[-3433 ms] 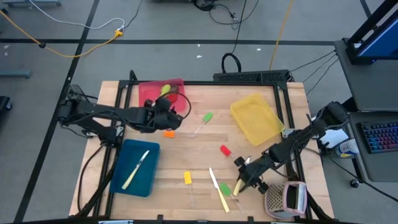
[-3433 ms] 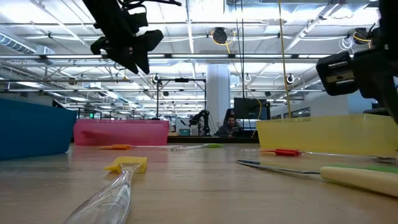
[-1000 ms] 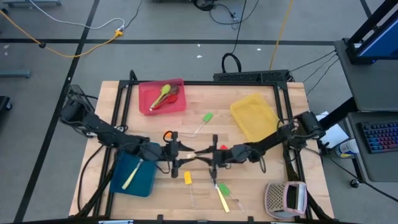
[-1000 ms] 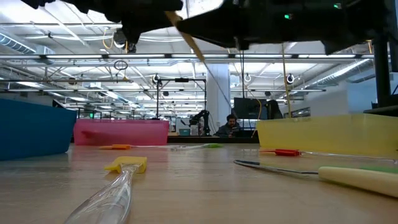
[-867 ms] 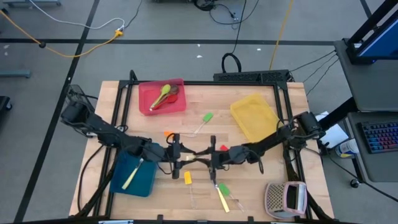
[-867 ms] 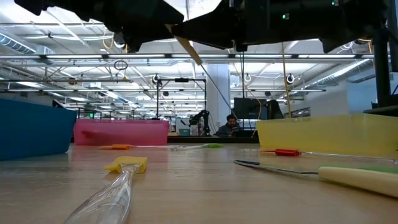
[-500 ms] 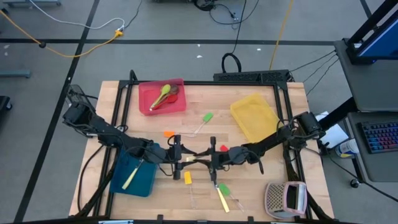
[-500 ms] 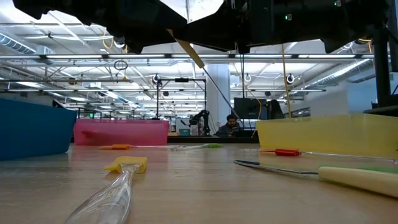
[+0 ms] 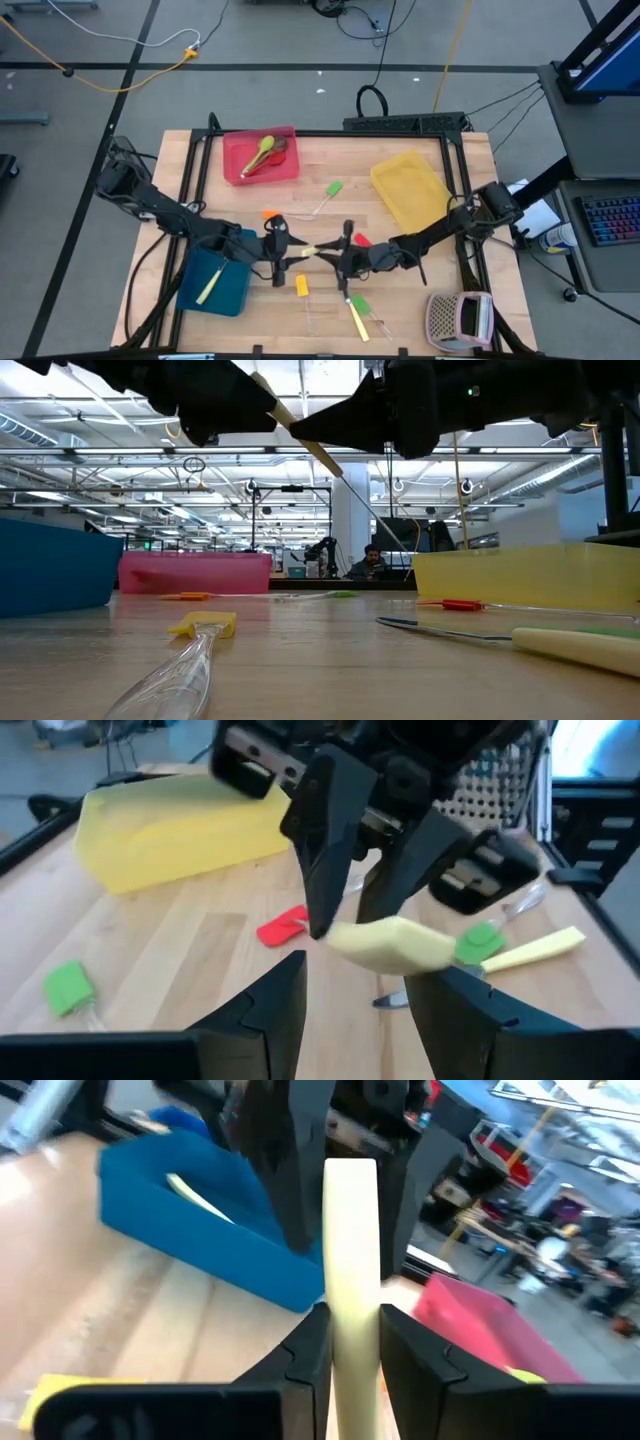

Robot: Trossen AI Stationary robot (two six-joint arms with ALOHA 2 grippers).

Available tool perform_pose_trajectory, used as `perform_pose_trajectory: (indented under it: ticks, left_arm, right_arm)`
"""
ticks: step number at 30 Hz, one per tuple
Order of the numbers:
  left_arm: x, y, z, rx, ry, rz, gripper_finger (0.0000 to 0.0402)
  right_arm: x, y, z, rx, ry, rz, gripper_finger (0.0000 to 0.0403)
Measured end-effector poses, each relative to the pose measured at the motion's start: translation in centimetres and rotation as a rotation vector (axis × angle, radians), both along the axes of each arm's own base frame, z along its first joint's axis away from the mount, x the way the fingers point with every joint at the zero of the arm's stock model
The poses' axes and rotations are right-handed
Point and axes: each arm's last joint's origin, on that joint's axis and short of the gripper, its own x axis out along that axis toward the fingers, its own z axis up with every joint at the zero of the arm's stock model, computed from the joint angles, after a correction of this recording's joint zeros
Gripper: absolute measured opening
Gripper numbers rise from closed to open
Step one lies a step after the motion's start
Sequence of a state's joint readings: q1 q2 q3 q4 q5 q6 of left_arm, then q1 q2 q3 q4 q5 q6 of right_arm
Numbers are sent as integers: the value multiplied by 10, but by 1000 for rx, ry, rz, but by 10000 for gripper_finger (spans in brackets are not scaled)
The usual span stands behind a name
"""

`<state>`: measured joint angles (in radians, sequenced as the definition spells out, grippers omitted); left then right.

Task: Pick & Place Kitchen Items
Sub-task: Put the right kitchen knife into the blue bin

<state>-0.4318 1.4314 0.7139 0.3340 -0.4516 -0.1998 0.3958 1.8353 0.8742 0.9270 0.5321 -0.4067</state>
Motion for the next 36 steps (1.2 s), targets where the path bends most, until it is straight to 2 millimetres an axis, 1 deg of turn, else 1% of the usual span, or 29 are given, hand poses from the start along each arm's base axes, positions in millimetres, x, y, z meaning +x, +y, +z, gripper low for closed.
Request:
perform_pose_trajectory:
  ticks: [5,7,9,14,18,20,22,25,27,29,31,33,36]
  left_arm:
    - [-3,1,2,-35,10,0,170]
    - [-3,1,2,-8,19,-15,170]
    - [-3,3,-1,29,43,-22,170]
    - [-5,12,-10,16,150,34,170]
    - [-12,19,-24,-19,313,45,170]
    - [-13,23,-26,-68,338,92,170]
    - [-11,24,-25,-119,315,125,170]
    - [-5,23,-17,-170,221,110,170]
    - [1,17,-6,-217,112,33,170]
    - [3,9,5,-197,4,-80,170]
    - [4,2,15,-143,-80,-155,170]
    - [6,-3,23,-80,-97,-163,169]
    - [10,-6,36,19,-42,-94,159]
  right_arm:
    - [-4,7,-1,-36,8,-43,62]
    - [-4,8,-2,-43,27,-36,62]
    - [-5,8,-5,-48,50,-39,63]
    - [-7,9,-12,-22,110,-41,62]
    - [-7,8,-14,19,121,-55,63]
    - [-7,7,-14,22,118,-77,64]
    - [-7,7,-14,22,113,-95,64]
    - [-7,4,-14,20,115,-132,62]
    - [-7,2,-15,11,117,-170,62]
    - [-7,-1,-15,-2,115,-224,63]
    - [-8,-3,-15,-15,110,-283,62]
    - [-8,-3,-16,-24,117,-300,61]
    - [-8,-3,-17,-31,129,-296,61]
